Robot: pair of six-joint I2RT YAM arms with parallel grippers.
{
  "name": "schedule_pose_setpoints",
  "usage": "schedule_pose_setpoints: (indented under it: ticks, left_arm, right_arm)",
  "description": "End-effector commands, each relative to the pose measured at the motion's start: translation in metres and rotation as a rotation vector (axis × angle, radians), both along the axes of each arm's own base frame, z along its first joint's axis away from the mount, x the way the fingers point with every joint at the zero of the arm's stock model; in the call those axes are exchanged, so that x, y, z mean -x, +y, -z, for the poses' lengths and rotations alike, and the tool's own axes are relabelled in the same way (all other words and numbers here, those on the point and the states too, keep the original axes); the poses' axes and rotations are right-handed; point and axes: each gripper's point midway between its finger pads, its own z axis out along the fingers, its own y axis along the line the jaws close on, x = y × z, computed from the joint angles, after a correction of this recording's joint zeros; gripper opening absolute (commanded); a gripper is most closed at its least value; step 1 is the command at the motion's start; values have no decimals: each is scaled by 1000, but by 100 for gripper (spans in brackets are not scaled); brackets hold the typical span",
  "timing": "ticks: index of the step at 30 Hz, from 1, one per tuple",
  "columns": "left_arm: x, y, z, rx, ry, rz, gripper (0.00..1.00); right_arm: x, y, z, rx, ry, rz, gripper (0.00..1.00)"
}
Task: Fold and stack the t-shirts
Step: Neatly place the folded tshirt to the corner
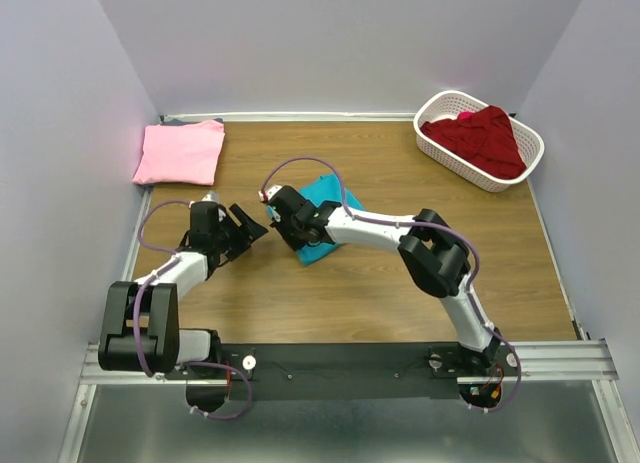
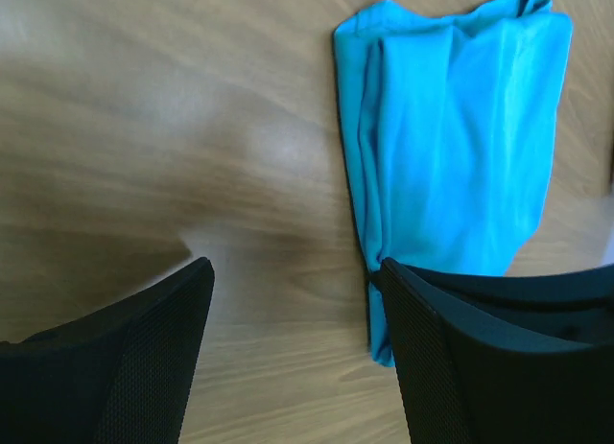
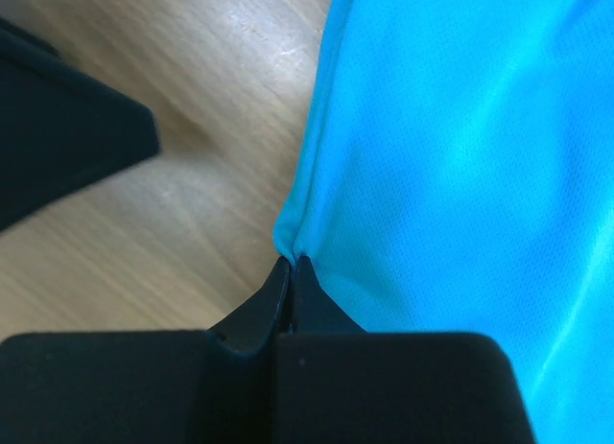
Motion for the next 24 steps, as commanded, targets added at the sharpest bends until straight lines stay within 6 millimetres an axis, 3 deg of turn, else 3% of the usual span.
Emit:
schedule_pose_setpoints:
  ticks: [1, 3, 8, 19, 24]
  left_arm:
    - [-11, -20, -20, 160, -73, -28, 78]
    - [-16, -23, -24, 185, -96, -43, 78]
    - [-16, -29, -6, 185, -46, -59, 78]
    - [-4, -63, 26, 207, 47, -48, 78]
    - [-5, -74, 28, 233, 54, -58, 78]
  right_arm:
    - [17, 13, -21, -117, 84, -23, 1]
    - [19, 14, -22, -143, 104, -21, 1]
    - [15, 14, -29, -201, 123, -5, 1]
    - [10, 17, -44, -278, 131, 20, 0]
    - [9, 19, -52, -315, 134, 32, 0]
